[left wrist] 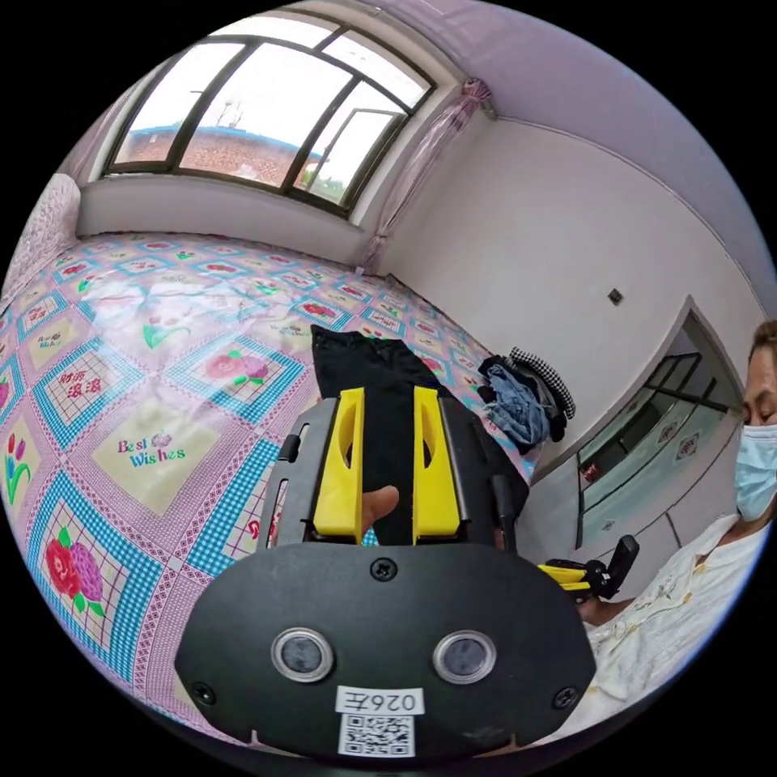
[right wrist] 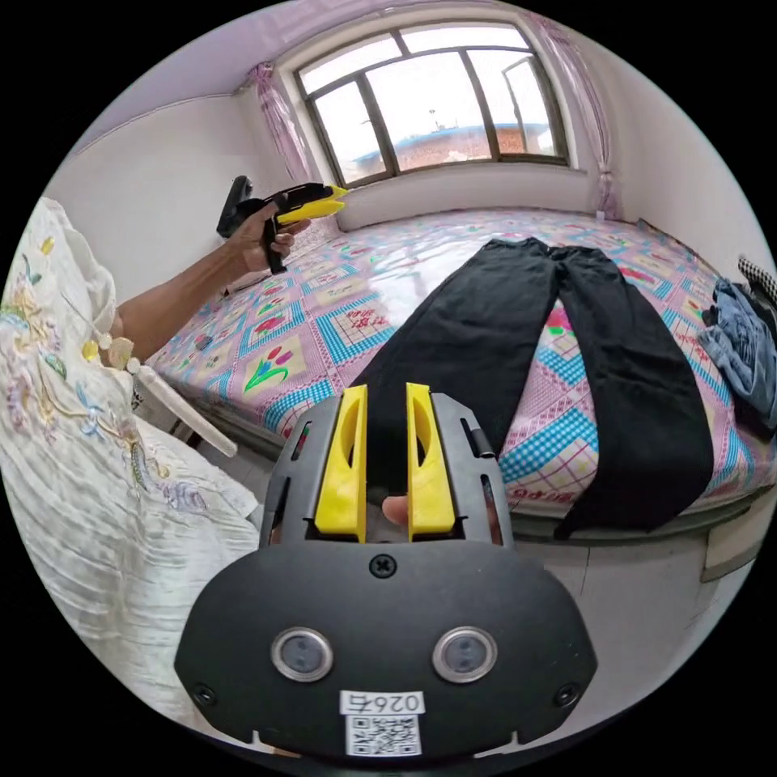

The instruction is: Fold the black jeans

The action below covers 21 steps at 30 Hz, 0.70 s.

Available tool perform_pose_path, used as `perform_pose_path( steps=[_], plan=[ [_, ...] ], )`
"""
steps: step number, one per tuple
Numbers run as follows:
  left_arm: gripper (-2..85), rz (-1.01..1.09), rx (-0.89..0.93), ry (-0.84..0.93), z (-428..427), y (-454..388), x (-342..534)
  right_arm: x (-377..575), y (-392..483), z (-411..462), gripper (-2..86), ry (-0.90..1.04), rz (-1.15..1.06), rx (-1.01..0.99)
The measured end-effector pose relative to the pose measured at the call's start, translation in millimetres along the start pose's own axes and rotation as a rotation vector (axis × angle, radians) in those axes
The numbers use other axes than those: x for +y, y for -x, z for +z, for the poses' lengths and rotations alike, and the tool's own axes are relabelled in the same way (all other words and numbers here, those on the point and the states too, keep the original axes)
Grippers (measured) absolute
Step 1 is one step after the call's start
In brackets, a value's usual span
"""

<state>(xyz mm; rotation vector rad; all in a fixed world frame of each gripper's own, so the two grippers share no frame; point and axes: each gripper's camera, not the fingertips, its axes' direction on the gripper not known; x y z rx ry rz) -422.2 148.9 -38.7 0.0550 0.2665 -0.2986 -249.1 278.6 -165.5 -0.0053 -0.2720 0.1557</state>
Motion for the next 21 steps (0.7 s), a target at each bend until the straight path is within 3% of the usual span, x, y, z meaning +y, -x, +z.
perform_pose_path(
  steps=[7, 13, 21],
  plan=[
    [12.5, -0.017, -0.038, 0.174, 110.7, 45.8, -45.9, -17.4, 23.1, 67.2, 5.9, 0.047, 0.046, 0.078],
    [14.9, -0.036, 0.037, 0.265, 180.8, 93.7, -95.2, -54.8, 88.4, 153.8, 6.8, 0.066, 0.036, 0.169],
    [18.2, -0.090, 0.088, 0.303, 255.6, 159.9, -150.9, -84.8, 170.8, 268.4, 8.9, 0.162, -0.044, 0.546]
  ],
)
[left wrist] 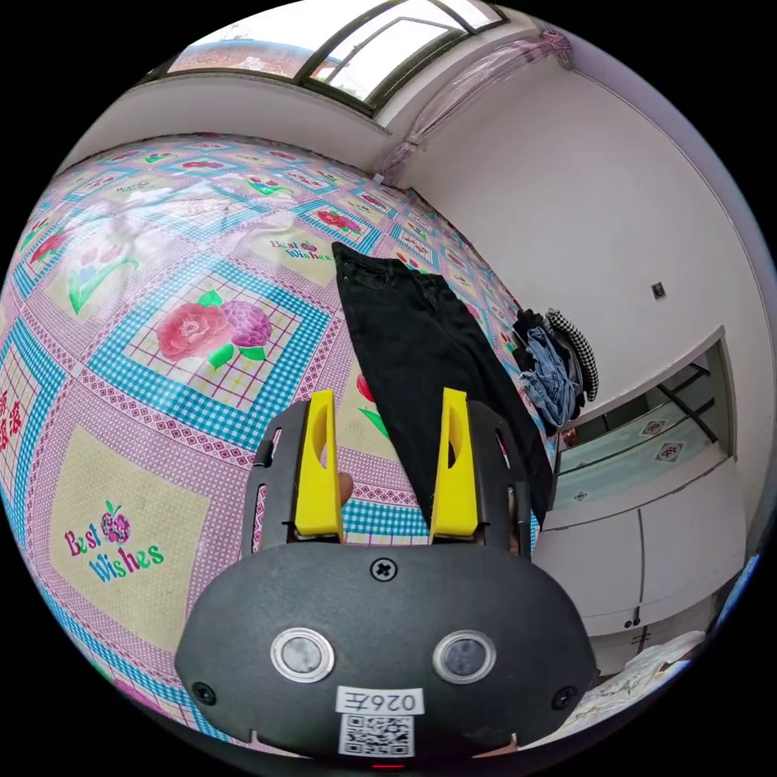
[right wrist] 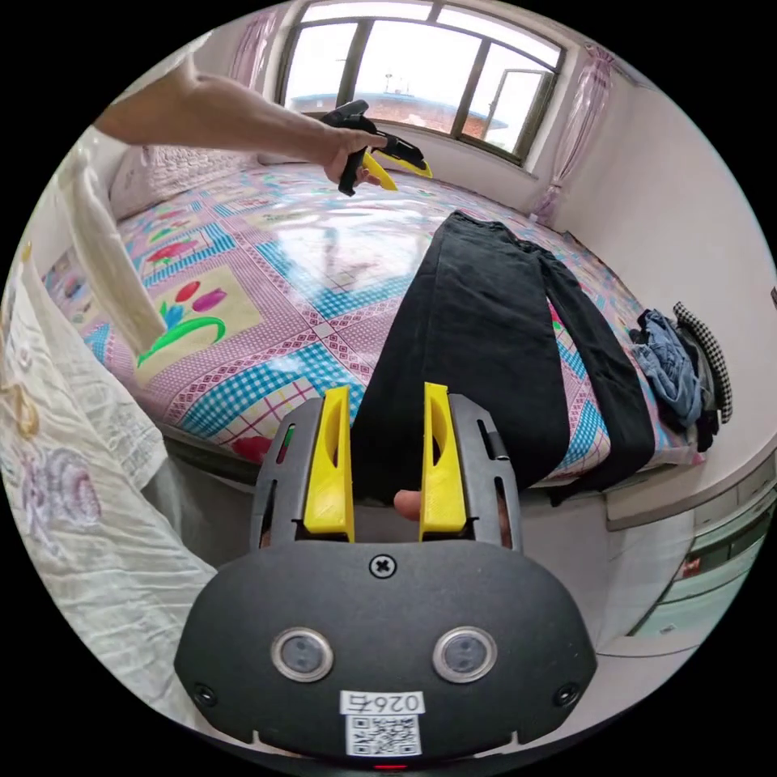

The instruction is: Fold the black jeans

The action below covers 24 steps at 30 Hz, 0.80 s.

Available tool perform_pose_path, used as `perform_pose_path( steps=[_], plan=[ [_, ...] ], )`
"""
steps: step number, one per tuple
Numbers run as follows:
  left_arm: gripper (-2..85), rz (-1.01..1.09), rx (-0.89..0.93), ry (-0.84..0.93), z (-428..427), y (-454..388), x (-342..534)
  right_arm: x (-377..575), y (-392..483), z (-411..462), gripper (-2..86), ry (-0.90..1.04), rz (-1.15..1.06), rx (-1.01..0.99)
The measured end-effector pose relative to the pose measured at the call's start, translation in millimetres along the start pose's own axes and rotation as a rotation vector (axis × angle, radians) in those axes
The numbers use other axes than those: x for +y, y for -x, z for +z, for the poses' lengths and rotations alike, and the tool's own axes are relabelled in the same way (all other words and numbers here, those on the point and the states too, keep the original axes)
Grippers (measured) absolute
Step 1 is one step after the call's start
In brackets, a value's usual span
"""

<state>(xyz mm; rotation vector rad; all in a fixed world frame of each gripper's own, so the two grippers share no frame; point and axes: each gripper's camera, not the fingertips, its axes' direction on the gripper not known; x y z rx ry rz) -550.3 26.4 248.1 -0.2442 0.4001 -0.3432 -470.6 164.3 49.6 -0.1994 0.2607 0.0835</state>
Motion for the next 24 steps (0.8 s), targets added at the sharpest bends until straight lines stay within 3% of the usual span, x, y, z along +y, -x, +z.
perform_pose_path(
  steps=[7, 13, 17, 20, 22, 24],
  plan=[
    [20.4, -0.024, 0.021, 0.046, 68.3, 31.4, -78.4, -31.0, 9.0, 24.6, 10.7, 0.067, 0.082, 0.067],
    [20.7, -0.067, 0.043, 0.074, 136.0, 52.4, -153.5, -40.8, -25.5, 38.1, 12.3, 0.139, 0.296, -0.022],
    [19.6, -0.099, 0.019, 0.103, 171.9, 70.7, -186.7, -42.2, -50.3, 43.4, 8.2, 0.150, 0.381, -0.024],
    [15.6, -0.119, 0.029, 0.099, 191.9, 81.2, -204.7, -48.1, -56.2, 44.6, 7.1, 0.168, 0.355, -0.015],
    [6.3, -0.158, 0.018, 0.200, 213.5, 88.1, -214.6, -53.5, -61.1, 44.9, 3.9, 0.195, 0.333, 0.001],
    [2.2, -0.149, 0.023, 0.190, 217.1, 88.9, -217.5, -60.8, -68.5, 46.9, 0.9, 0.248, 0.282, 0.032]
  ],
)
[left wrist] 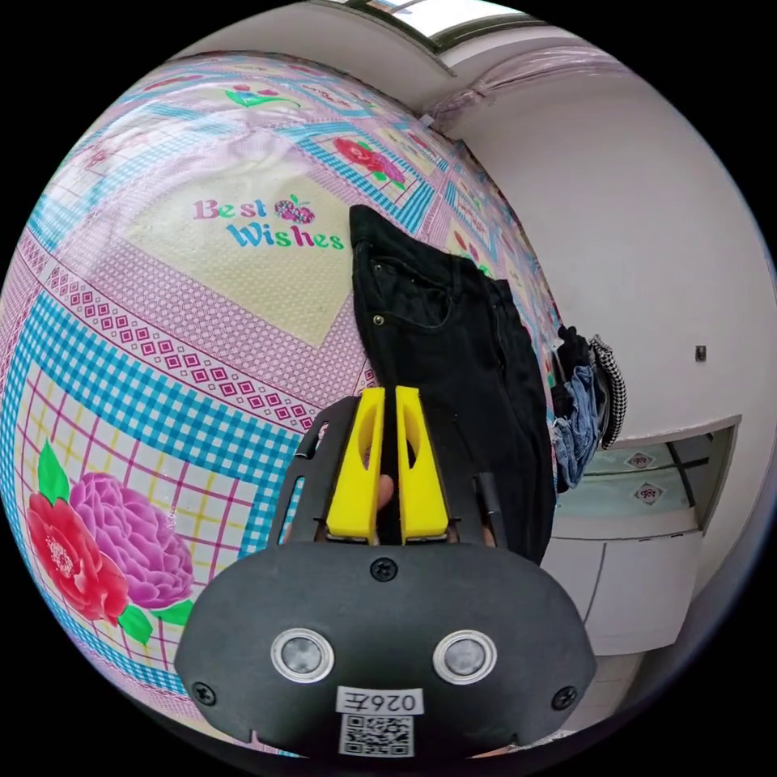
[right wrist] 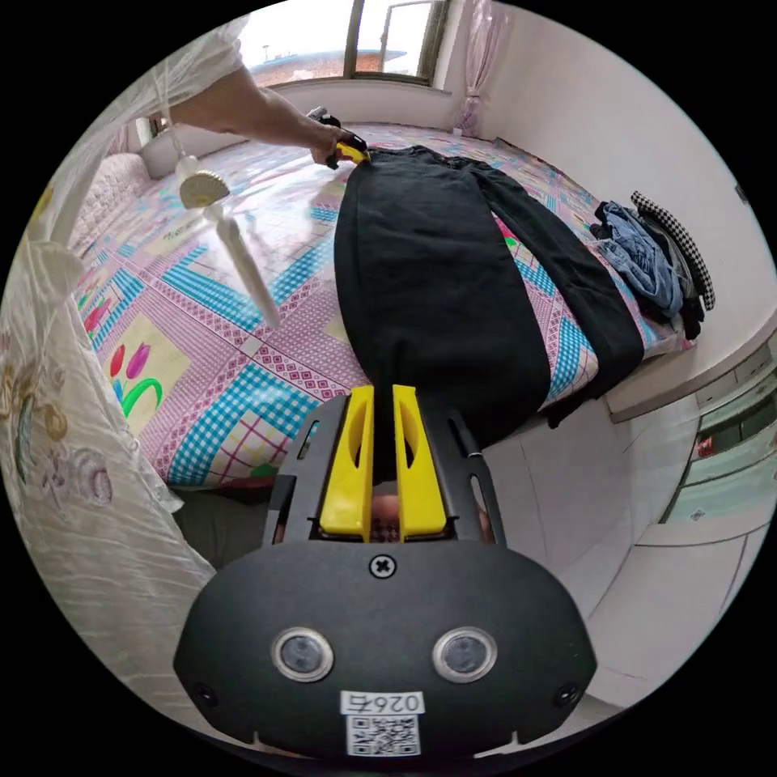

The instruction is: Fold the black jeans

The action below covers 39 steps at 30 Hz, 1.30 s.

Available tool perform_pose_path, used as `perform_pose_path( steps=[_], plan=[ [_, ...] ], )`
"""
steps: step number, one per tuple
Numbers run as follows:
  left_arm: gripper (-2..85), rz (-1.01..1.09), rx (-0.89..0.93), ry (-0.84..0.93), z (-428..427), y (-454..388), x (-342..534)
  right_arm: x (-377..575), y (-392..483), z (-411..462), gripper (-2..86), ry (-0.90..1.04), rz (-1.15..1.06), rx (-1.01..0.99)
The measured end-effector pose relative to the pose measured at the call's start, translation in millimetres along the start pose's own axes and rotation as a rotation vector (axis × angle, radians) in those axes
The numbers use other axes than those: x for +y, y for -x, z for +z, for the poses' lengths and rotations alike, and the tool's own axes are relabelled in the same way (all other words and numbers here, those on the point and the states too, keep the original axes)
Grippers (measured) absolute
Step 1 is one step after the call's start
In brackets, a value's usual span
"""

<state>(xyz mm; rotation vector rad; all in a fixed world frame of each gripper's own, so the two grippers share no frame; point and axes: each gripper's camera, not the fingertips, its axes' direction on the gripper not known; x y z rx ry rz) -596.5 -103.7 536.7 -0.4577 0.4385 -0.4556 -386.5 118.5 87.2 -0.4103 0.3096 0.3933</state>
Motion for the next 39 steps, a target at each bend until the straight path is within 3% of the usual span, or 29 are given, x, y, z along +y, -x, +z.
perform_pose_path(
  steps=[3, 7, 13, 17, 24, 32, 39],
  plan=[
    [0.7, -0.004, 0.038, -0.025, -6.2, 7.8, -0.8, -18.2, -24.1, -1.1, -0.7, 0.089, -0.002, -0.065],
    [0.1, -0.093, 0.228, -0.110, -38.0, 36.9, 11.7, -27.5, -73.5, -17.3, -0.9, 0.113, 0.045, -0.247],
    [0.0, -0.115, 0.198, -0.147, -113.5, 70.0, 55.2, -30.3, -100.9, -57.3, -1.0, 0.126, -0.134, -0.588],
    [0.0, -0.176, 0.196, -0.140, -157.8, 95.5, 87.4, -29.2, -120.7, -88.0, -1.0, 0.123, -0.252, -0.619],
    [0.2, -0.192, 0.193, -0.254, -198.1, 56.2, 107.5, -44.0, -256.8, -130.0, -1.0, -0.026, -0.123, -0.685],
    [1.0, -0.060, 0.093, -0.233, -132.0, -100.8, 44.9, -58.1, -498.0, -119.9, -1.0, -0.148, 0.164, -0.736],
    [4.4, 0.081, -0.190, 0.099, 41.3, -237.4, -30.8, -62.3, -652.1, -23.3, -0.9, 0.007, 0.381, -0.837]
  ],
)
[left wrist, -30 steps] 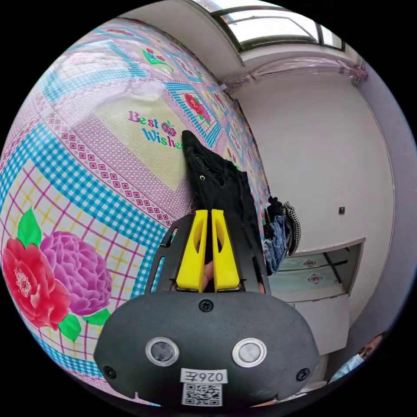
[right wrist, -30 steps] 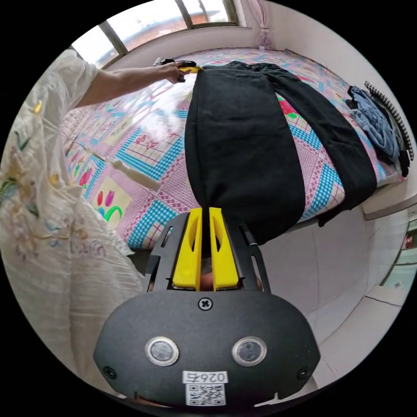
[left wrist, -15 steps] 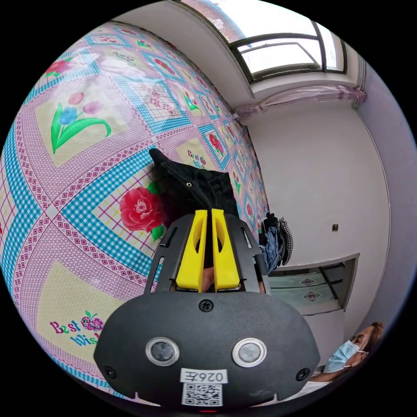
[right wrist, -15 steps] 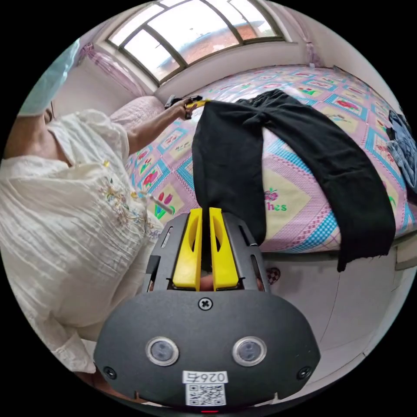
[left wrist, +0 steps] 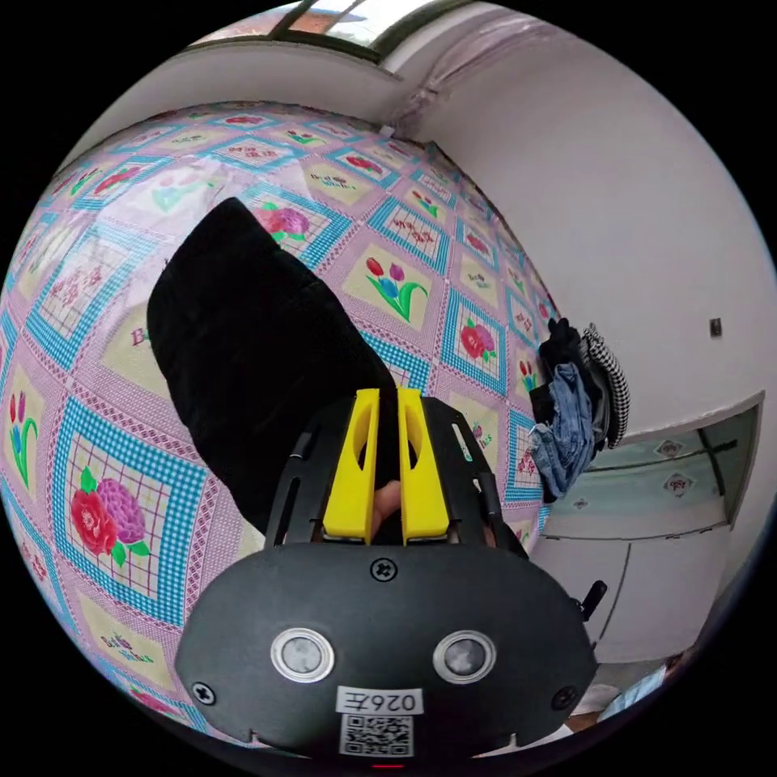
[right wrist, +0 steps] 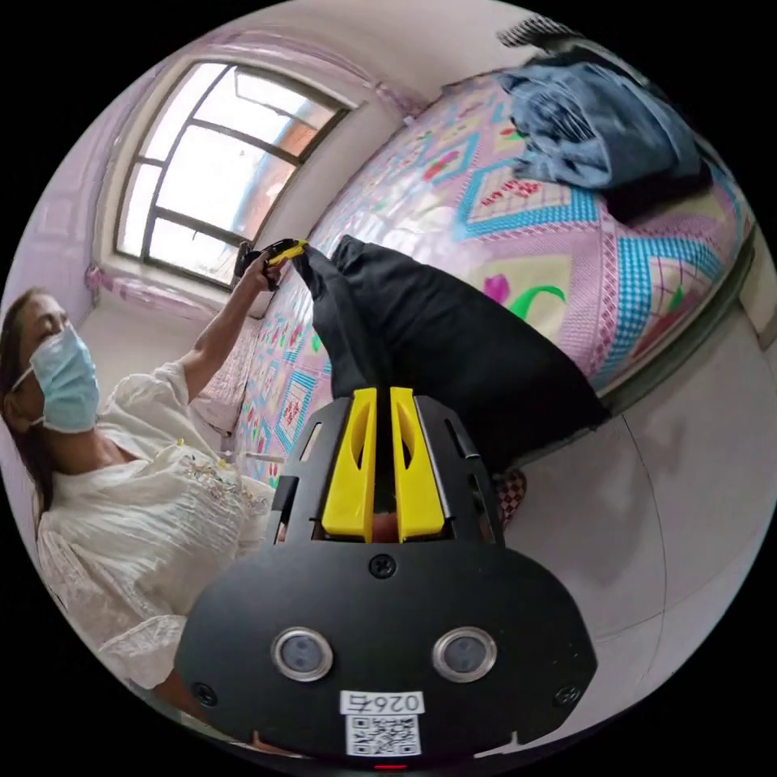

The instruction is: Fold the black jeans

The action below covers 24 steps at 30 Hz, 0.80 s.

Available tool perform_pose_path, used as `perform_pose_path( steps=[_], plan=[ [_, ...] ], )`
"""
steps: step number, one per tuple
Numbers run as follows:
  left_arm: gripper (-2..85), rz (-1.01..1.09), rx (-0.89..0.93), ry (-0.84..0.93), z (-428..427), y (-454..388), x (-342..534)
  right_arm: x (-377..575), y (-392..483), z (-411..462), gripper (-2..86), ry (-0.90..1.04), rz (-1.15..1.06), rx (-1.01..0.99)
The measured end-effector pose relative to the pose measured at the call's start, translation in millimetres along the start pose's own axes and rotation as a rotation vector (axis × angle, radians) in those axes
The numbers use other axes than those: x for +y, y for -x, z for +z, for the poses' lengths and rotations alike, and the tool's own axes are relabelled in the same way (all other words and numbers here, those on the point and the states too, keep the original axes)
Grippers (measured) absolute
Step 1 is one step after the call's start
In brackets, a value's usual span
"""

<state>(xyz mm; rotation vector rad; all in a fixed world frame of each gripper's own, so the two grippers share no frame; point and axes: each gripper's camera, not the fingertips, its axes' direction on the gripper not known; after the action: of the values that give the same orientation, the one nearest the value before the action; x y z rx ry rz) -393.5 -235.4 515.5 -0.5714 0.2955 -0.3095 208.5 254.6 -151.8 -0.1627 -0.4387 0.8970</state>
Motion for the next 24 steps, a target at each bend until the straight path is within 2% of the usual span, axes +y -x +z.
perform_pose_path(
  steps=[2, 6, 12, 17, 20, 24],
  plan=[
    [4.0, 0.016, -0.055, 0.090, 33.7, -21.6, -7.3, -16.5, -46.2, 4.4, -0.6, 0.041, 0.091, -0.071],
    [-0.6, 0.107, -0.099, 0.150, 54.3, -48.0, -3.0, -21.8, -73.8, 4.3, -0.6, 0.065, 0.116, -0.121],
    [-1.0, 0.099, 0.020, -0.007, -3.3, -26.9, 35.5, -19.7, -66.2, -9.3, 0.9, 0.016, 0.071, -0.202],
    [-1.0, 0.078, 0.022, -0.031, -11.4, -5.9, 101.1, -11.1, -31.0, 20.8, 10.5, 0.094, 0.020, -0.092],
    [-1.0, 0.082, 0.096, -0.037, 1.6, -4.4, 146.5, -7.1, -8.7, 40.8, 13.2, 0.139, -0.028, 0.100],
    [-1.0, 0.074, 0.181, -0.053, 20.0, -6.3, 201.8, -8.5, 20.5, 72.3, 13.6, 0.185, -0.104, 0.254]
  ],
)
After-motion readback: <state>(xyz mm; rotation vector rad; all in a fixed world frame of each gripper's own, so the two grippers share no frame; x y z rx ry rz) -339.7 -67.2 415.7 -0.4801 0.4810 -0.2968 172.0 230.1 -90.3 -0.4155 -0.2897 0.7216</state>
